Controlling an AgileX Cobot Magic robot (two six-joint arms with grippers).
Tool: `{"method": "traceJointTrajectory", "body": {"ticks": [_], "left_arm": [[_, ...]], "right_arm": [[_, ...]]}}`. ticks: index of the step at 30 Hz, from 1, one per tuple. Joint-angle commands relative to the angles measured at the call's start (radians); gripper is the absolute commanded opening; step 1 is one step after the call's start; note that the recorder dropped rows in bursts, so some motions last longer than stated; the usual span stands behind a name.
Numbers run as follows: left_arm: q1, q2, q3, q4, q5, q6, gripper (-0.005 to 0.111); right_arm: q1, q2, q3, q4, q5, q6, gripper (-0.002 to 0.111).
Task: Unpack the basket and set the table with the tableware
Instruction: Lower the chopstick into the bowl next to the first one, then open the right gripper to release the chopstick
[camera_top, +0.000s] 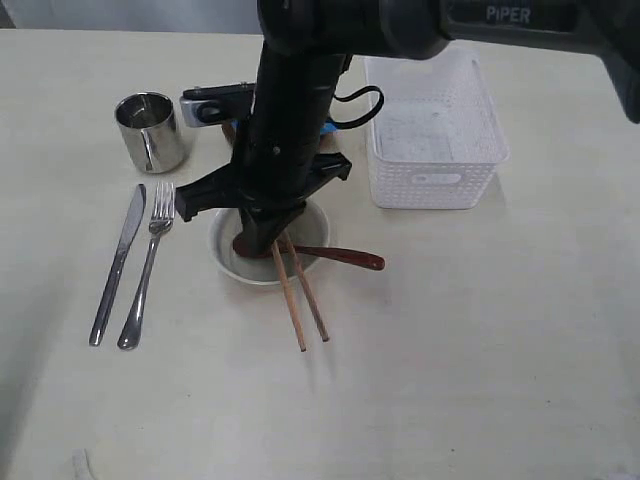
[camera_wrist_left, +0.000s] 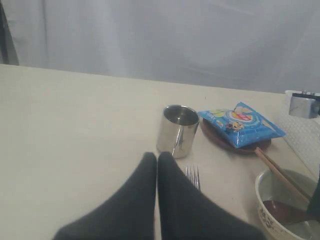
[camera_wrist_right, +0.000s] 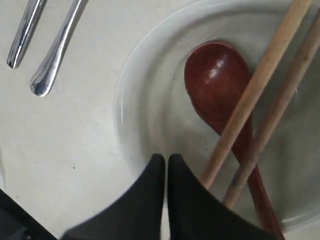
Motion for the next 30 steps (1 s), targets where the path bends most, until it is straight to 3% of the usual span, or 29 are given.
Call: {"method": "traceJointTrajectory", "body": {"ticks": [1,11,30], "left_arm": [[-0.002,-0.003,0.006,-0.001,-0.006,0.0,0.0],[-0.002,-0.003,0.006,-0.001,-0.006,0.0,0.0],[-0.002,-0.003,0.006,-0.001,-0.006,0.0,0.0]], "right_arm": [[0.011,0.0,0.029,-0.012,-0.017,-0.008,0.003],[0.057,0.0,0.031,-0.103,-0.036,0.023,0.003],[0.057,0.0,0.031,-0.186,-0.036,0.071,0.003]]}}
